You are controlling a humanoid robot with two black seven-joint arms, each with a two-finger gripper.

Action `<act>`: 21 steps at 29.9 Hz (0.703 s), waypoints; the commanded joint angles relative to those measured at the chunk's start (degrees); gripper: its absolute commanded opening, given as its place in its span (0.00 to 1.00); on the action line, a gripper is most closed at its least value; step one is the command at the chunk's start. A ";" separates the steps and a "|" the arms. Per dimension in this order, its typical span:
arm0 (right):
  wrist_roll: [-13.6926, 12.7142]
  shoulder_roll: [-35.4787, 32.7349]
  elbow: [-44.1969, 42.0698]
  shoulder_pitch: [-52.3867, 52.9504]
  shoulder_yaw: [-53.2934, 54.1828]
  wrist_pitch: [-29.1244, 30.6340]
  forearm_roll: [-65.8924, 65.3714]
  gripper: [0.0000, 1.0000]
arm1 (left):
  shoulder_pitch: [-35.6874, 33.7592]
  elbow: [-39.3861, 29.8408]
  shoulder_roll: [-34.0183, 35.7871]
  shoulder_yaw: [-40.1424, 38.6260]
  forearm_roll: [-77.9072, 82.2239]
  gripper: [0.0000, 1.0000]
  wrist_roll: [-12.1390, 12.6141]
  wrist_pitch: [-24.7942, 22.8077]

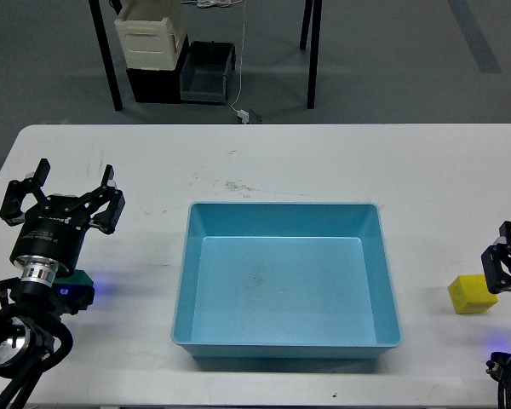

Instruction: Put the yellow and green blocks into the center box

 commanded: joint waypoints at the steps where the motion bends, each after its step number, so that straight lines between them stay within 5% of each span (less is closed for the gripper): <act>1: 0.19 0.00 -0.02 -0.06 0.09 0.00 0.00 1.00 | 0.00 0.00 0.08 0.44 0.09 1.00 0.09 0.26; 11: 0.28 -3.07 -2.57 2.75 3.43 0.35 -6.92 1.00 | 0.09 0.00 0.00 0.35 -0.09 1.00 0.09 0.26; 21: 0.28 -19.22 -3.80 16.62 9.41 -4.73 -45.48 1.00 | 0.00 1.22 -0.18 0.18 -0.26 1.00 0.00 0.26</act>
